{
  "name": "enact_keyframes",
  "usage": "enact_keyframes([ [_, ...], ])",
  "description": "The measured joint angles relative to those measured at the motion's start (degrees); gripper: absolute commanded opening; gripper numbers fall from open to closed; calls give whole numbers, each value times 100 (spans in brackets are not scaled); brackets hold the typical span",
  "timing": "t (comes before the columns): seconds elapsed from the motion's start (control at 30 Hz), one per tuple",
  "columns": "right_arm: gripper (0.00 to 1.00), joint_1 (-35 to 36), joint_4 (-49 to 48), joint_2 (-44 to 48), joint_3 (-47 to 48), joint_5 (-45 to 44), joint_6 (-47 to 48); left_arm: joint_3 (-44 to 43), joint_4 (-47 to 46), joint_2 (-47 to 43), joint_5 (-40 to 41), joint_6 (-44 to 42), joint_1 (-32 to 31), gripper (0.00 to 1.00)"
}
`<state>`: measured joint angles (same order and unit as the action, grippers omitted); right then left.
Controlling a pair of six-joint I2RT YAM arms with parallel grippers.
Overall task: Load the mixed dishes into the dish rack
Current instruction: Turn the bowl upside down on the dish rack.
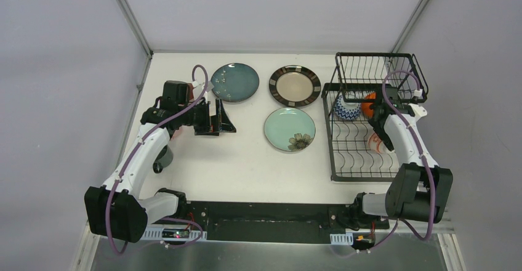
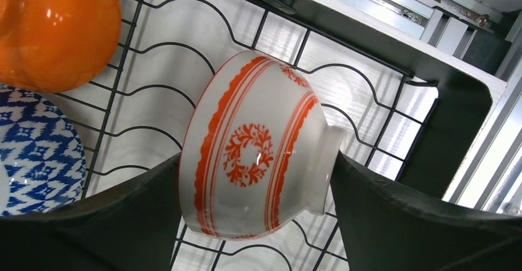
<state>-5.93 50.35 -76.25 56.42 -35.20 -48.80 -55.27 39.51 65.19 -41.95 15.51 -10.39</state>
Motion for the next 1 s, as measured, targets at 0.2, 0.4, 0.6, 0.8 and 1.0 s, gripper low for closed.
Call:
enact_keyframes([
  [0.2,88,-11,-13,-2,59,28,31,0,2,0,-2,0,0,99],
  [0.4,89,-20,-13,0,144,28,122,0,2,-37,-2,0,0,99],
  [0.6,89,-20,-79,0,254,22,275,0,2,-70,0,-2,0,99],
  [0.8,89,-20,-35,11,280,9,341,0,4,-74,2,-7,0,99],
  [1.0,89,-20,2,39,282,9,415,0,9,-76,4,-13,0,99],
])
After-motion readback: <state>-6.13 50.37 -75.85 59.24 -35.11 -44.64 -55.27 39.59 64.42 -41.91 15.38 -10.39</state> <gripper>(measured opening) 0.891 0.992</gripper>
